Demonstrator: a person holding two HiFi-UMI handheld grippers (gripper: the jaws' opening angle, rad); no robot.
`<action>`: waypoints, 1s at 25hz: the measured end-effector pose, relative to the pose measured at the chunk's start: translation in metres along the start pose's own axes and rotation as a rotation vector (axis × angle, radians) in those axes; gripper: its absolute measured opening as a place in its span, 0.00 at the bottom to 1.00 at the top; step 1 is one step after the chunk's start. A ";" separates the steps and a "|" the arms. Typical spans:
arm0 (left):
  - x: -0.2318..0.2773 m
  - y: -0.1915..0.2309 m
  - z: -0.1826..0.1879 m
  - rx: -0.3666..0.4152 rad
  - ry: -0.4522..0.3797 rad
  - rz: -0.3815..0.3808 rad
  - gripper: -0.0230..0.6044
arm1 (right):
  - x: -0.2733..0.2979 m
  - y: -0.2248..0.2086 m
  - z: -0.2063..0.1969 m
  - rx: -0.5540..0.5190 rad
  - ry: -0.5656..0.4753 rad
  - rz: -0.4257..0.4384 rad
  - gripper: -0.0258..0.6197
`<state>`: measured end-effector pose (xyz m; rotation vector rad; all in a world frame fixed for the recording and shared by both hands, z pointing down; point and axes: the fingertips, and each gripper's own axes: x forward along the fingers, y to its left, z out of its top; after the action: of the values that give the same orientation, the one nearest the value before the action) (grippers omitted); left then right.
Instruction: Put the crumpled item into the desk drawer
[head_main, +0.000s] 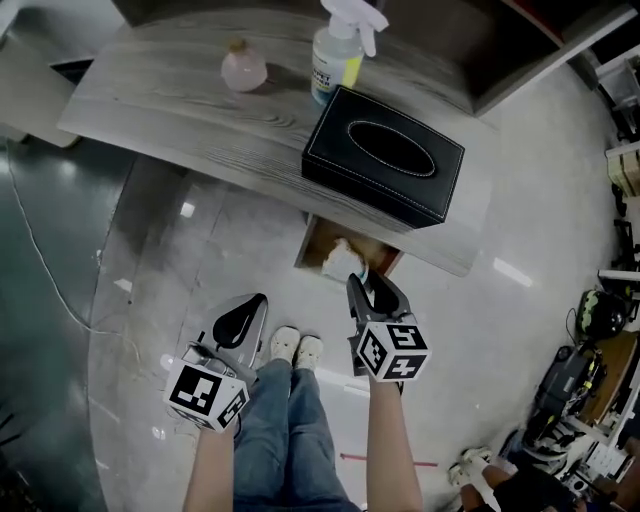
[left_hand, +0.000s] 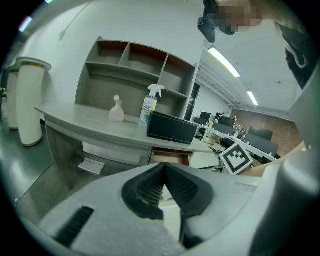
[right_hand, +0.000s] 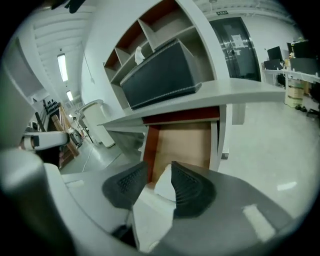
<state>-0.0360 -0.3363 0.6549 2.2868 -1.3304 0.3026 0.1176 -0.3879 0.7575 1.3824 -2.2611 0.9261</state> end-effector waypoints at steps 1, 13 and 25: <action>-0.001 0.000 0.006 0.002 -0.010 0.002 0.04 | -0.007 0.004 0.006 -0.002 -0.019 0.016 0.28; -0.006 -0.045 0.170 0.164 -0.196 -0.060 0.04 | -0.137 0.061 0.191 -0.125 -0.468 0.102 0.06; -0.019 -0.115 0.337 0.344 -0.451 -0.182 0.04 | -0.264 0.066 0.348 -0.296 -0.798 -0.033 0.06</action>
<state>0.0379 -0.4431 0.3229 2.8689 -1.3405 -0.0587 0.2026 -0.4280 0.3258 1.8464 -2.7395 -0.0276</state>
